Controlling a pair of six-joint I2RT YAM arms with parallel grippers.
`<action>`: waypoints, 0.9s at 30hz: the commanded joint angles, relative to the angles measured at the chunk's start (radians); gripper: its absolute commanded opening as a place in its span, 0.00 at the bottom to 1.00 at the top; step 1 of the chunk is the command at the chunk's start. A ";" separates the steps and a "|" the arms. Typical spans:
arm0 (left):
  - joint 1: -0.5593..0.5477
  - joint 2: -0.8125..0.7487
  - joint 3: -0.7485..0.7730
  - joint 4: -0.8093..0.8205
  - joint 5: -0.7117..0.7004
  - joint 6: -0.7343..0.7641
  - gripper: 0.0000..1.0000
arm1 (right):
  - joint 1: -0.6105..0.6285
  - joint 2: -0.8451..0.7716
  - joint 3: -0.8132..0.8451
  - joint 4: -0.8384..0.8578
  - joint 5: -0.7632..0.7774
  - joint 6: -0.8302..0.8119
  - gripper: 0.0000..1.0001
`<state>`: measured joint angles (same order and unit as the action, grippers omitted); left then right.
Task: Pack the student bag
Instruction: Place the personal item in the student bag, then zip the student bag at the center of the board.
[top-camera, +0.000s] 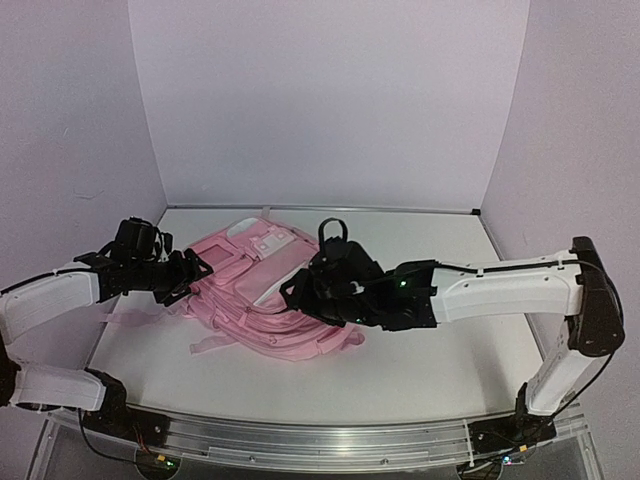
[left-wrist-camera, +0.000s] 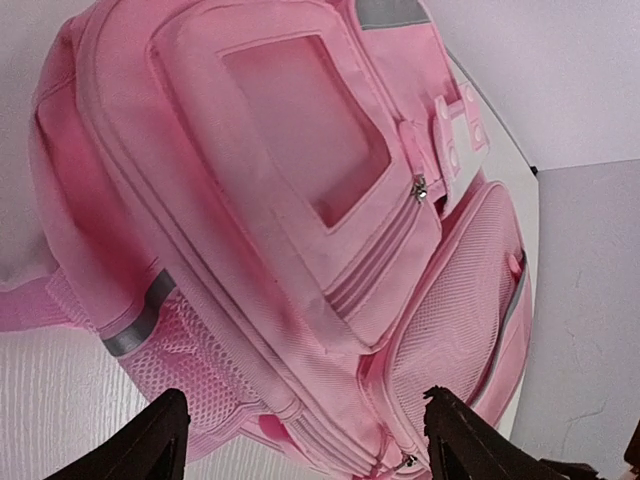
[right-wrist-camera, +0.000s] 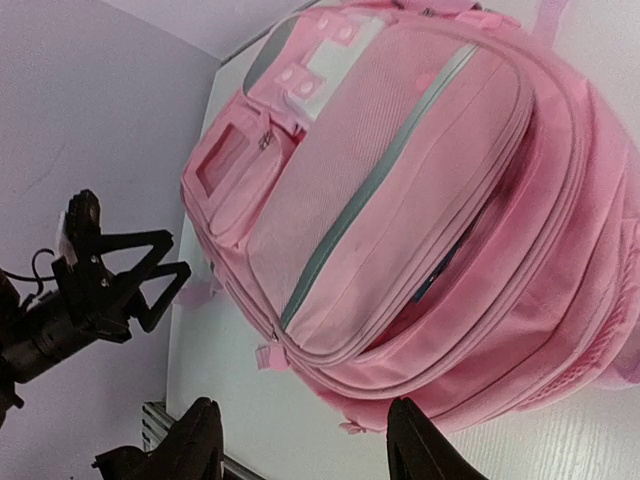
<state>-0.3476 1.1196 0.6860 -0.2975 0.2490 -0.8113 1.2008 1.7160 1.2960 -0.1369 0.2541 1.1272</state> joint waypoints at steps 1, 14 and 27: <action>0.014 -0.006 -0.043 0.052 0.000 -0.047 0.78 | 0.025 0.074 0.088 -0.030 -0.024 -0.023 0.52; 0.014 0.191 -0.057 0.301 0.134 -0.080 0.23 | 0.040 0.111 0.142 -0.076 -0.013 -0.031 0.46; -0.255 0.117 -0.080 0.422 -0.078 -0.232 0.00 | 0.051 0.182 0.198 -0.234 0.055 -0.008 0.40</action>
<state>-0.5019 1.3000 0.5997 0.0253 0.2304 -0.9938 1.2469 1.8615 1.4537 -0.2747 0.2562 1.1022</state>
